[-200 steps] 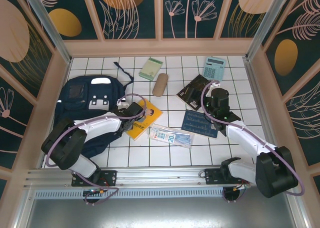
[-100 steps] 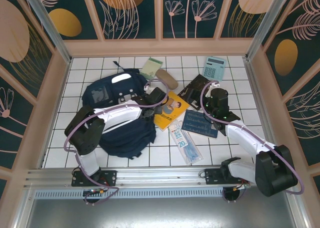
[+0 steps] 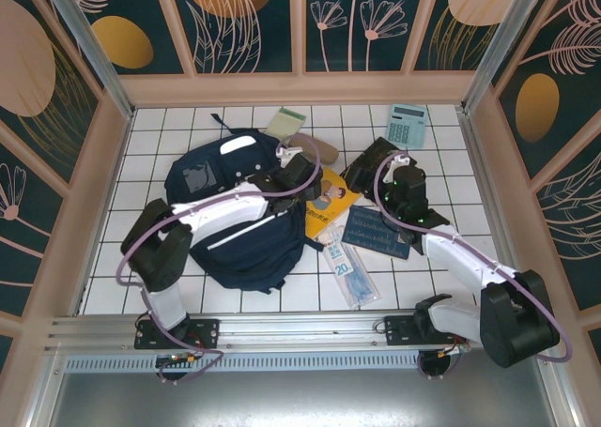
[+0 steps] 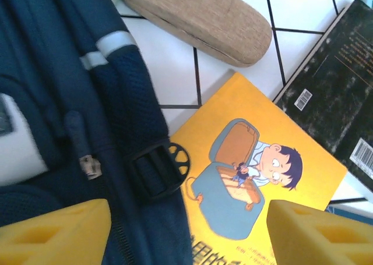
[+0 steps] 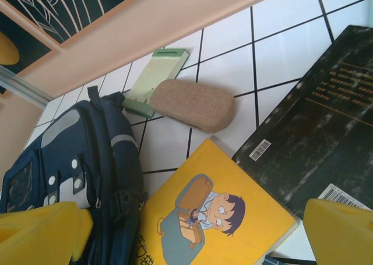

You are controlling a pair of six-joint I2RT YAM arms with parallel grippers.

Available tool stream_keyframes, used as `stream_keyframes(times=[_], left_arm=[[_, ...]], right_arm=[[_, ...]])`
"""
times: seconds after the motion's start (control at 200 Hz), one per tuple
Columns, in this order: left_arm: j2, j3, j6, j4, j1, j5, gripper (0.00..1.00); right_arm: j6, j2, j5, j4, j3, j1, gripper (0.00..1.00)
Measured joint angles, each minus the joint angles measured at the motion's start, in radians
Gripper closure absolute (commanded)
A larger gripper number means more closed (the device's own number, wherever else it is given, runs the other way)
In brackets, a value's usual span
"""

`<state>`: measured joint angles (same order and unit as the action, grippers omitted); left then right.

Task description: Pack the student bag

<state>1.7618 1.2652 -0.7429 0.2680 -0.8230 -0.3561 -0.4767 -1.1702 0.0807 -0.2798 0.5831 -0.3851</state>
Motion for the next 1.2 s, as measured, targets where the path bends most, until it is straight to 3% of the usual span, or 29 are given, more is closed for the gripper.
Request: stream_keyframes(times=[0.16, 0.42, 0.541, 0.651, 0.796, 1.201], left_arm=[[-0.206, -0.174, -0.008, -0.048, 0.000, -0.031, 0.01], [-0.412, -0.417, -0.011, -0.092, 0.000, -0.024, 0.07], [-0.449, -0.504, 0.006, -0.107, 0.000, 0.013, 0.25], [-0.448, -0.532, 0.037, -0.122, 0.000, 0.063, 0.45], [-0.402, -0.518, 0.108, -0.145, -0.009, 0.137, 0.57], [-0.222, -0.370, 0.220, -0.117, -0.138, 0.154, 0.50]], right_arm=[[0.008, -0.020, -0.002, 0.000, 0.000, -0.053, 0.02], [0.035, -0.024, -0.025, 0.009, -0.001, -0.174, 0.16], [0.034, -0.024, -0.031, 0.012, -0.006, -0.200, 0.24], [0.033, -0.038, -0.031, 0.016, -0.008, -0.206, 0.25], [0.034, -0.059, -0.035, 0.023, -0.008, -0.211, 0.24], [0.049, -0.059, -0.061, 0.025, -0.010, -0.211, 0.22]])
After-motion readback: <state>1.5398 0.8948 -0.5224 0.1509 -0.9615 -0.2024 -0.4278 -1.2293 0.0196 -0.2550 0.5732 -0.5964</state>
